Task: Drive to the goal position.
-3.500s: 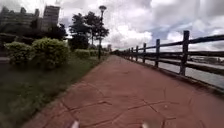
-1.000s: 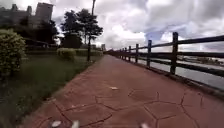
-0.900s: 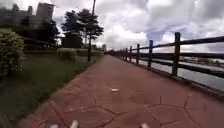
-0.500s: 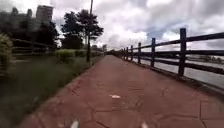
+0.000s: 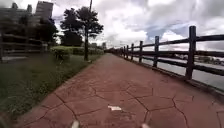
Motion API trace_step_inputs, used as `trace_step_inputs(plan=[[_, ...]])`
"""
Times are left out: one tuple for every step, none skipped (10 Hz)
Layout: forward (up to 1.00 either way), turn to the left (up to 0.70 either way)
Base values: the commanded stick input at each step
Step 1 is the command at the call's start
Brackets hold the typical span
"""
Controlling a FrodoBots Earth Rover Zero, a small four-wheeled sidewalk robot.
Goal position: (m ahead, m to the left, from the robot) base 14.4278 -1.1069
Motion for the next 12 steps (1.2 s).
trace_step_inputs(plan=[[0.70, 0.00], [0.70, 0.00], [0.70, 0.00], [0.70, 0.00], [0.70, 0.00], [0.70, 0.00], [0.70, 0.00], [0.70, 0.00], [0.70, 0.00], [0.70, 0.00], [0.70, 0.00], [0.70, 0.00]])
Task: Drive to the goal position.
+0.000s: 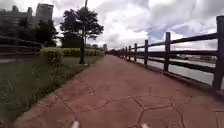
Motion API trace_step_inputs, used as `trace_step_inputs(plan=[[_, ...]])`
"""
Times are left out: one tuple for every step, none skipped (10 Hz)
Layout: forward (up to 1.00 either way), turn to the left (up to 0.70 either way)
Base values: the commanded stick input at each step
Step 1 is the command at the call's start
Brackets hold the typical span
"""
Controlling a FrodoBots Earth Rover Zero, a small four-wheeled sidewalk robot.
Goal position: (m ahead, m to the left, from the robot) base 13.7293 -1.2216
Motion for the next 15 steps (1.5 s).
trace_step_inputs(plan=[[0.70, 0.00], [0.70, 0.00], [0.70, 0.00], [0.70, 0.00], [0.00, 0.00], [0.00, 0.00], [0.00, 0.00], [0.00, 0.00], [0.00, 0.00], [0.00, 0.00], [0.00, 0.00], [0.00, 0.00], [0.00, 0.00], [0.50, 0.00], [0.70, 0.00]])
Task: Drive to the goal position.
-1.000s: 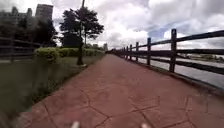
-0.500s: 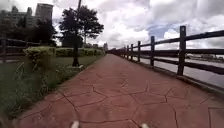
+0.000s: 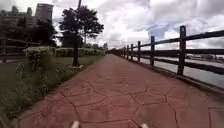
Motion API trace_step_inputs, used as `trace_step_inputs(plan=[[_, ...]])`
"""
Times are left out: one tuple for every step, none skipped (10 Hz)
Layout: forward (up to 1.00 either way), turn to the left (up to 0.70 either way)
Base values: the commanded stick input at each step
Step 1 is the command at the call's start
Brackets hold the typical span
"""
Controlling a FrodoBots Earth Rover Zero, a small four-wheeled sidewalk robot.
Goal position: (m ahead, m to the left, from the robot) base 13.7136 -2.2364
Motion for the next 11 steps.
trace_step_inputs(plan=[[0.70, 0.00], [0.70, 0.00], [0.70, 0.00], [0.70, 0.00], [0.70, 0.00], [0.70, 0.00], [0.70, 0.00], [0.70, 0.00], [0.70, 0.00], [0.70, 0.00], [0.70, 0.00]])
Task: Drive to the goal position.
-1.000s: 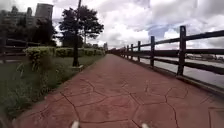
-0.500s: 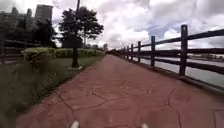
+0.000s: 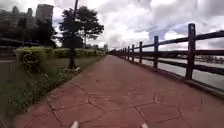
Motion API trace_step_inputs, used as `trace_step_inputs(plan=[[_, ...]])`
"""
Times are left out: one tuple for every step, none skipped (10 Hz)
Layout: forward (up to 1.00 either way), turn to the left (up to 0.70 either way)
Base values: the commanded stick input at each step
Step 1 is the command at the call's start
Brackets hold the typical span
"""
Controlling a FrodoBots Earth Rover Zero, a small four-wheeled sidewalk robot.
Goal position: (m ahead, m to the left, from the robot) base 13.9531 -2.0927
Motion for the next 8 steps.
trace_step_inputs(plan=[[0.70, 0.00], [0.70, 0.00], [0.70, 0.00], [0.70, 0.00], [0.70, 0.00], [0.70, 0.00], [0.70, 0.00], [0.70, 0.00]])
